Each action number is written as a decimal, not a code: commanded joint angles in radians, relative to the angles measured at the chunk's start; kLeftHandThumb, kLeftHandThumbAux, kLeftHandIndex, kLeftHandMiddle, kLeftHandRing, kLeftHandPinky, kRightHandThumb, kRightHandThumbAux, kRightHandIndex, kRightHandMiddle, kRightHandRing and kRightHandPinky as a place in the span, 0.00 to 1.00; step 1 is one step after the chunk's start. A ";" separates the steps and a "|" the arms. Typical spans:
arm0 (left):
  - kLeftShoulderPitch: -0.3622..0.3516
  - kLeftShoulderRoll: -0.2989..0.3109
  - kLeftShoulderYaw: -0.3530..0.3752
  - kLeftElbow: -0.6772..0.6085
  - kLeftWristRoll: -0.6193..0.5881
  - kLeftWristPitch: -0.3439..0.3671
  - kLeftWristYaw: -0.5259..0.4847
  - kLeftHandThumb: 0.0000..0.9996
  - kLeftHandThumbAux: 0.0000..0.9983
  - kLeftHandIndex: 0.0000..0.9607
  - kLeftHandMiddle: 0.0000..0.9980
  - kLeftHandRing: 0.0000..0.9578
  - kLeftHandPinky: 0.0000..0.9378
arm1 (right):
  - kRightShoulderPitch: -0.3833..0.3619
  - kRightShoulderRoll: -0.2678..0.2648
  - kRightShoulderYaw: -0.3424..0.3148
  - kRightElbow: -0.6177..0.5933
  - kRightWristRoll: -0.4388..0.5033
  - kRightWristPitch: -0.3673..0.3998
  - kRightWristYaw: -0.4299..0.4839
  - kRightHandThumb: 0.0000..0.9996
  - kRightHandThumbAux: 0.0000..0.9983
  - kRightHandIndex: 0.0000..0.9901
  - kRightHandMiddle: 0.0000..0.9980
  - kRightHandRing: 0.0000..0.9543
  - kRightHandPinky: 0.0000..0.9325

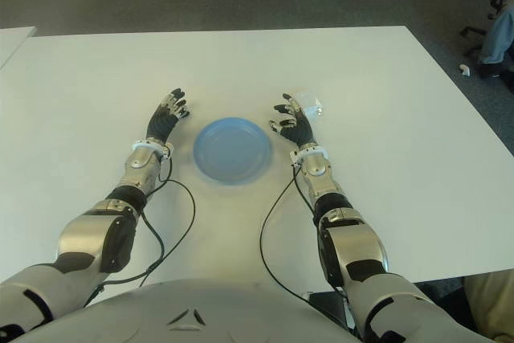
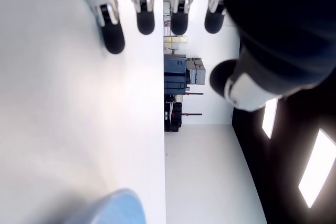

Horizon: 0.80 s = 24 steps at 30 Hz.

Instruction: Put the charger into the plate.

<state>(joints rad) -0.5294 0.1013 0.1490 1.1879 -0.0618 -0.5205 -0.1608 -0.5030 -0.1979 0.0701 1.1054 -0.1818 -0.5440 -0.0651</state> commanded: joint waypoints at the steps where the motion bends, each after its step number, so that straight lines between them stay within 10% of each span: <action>1: 0.024 -0.010 -0.001 0.027 0.011 0.025 0.020 0.00 0.67 0.00 0.00 0.00 0.01 | 0.021 -0.036 0.023 0.017 -0.039 0.095 0.006 0.60 0.84 0.09 0.31 0.24 0.11; 13: 0.026 -0.018 0.001 0.027 0.008 0.018 0.015 0.00 0.68 0.00 0.00 0.00 0.00 | 0.007 -0.078 0.049 -0.286 -0.081 0.261 0.060 0.66 0.77 0.09 0.32 0.28 0.19; 24: 0.023 -0.022 0.006 0.031 0.004 0.022 0.008 0.00 0.68 0.00 0.00 0.00 0.00 | -0.038 -0.088 0.028 -0.365 -0.067 0.302 0.061 0.47 0.70 0.06 0.20 0.24 0.30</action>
<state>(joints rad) -0.5295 0.0865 0.1535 1.1892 -0.0597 -0.5276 -0.1493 -0.5251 -0.2839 0.1042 0.7474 -0.2510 -0.2621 -0.0047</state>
